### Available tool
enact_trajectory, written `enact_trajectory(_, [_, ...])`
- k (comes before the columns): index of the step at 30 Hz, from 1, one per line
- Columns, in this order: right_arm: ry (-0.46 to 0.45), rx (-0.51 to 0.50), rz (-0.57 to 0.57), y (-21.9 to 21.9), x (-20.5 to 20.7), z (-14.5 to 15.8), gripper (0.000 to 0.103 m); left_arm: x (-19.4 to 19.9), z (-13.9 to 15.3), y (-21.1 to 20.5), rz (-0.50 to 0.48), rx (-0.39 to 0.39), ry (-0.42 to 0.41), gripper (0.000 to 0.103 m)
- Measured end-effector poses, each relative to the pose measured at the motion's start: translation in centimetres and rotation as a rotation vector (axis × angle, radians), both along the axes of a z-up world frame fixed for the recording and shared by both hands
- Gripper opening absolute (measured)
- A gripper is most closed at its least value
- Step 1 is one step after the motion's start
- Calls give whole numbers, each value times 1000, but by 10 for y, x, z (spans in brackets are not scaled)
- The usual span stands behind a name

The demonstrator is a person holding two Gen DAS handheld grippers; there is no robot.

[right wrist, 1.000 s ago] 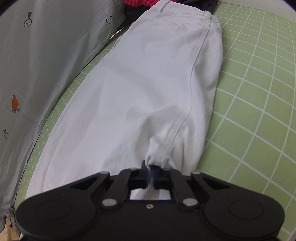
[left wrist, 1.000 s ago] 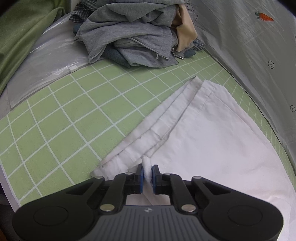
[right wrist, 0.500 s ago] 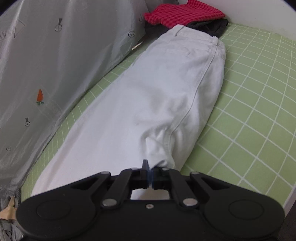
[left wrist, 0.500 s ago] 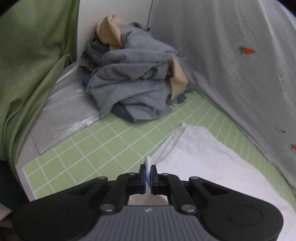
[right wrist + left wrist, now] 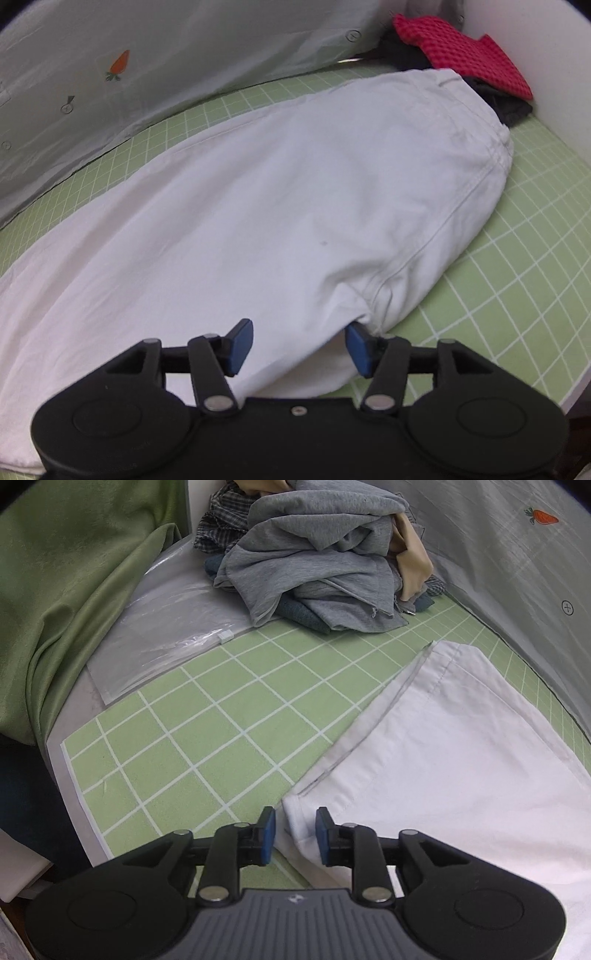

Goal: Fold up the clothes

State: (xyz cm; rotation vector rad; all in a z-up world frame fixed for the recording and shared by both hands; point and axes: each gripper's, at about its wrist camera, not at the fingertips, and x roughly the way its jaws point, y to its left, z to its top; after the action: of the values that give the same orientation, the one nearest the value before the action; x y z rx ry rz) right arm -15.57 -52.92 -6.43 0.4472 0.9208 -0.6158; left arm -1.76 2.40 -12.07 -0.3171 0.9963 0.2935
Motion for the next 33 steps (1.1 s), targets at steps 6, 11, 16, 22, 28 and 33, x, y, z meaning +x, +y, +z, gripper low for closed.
enact_trajectory(6, [-14, -228, 11, 25, 8, 29, 93, -8, -5, 3, 16, -32, 27, 56])
enact_trajectory(11, [20, -193, -4, 27, 8, 18, 97, -10, -7, 3, 5, -48, 16, 60])
enact_trajectory(16, [55, -160, -31, 26, 3, 4, 97, -8, -6, -2, -16, -72, -4, 43])
enact_trajectory(22, [63, -124, -80, 11, -2, -2, 97, -4, -8, 0, 32, -133, -38, 13])
enact_trajectory(28, [77, -88, -115, -10, -14, -10, 97, 6, 18, -42, -119, -46, -124, 8])
enact_trajectory(33, [98, -78, -96, -23, -29, -14, 97, 5, 49, -123, -379, 10, -233, 8])
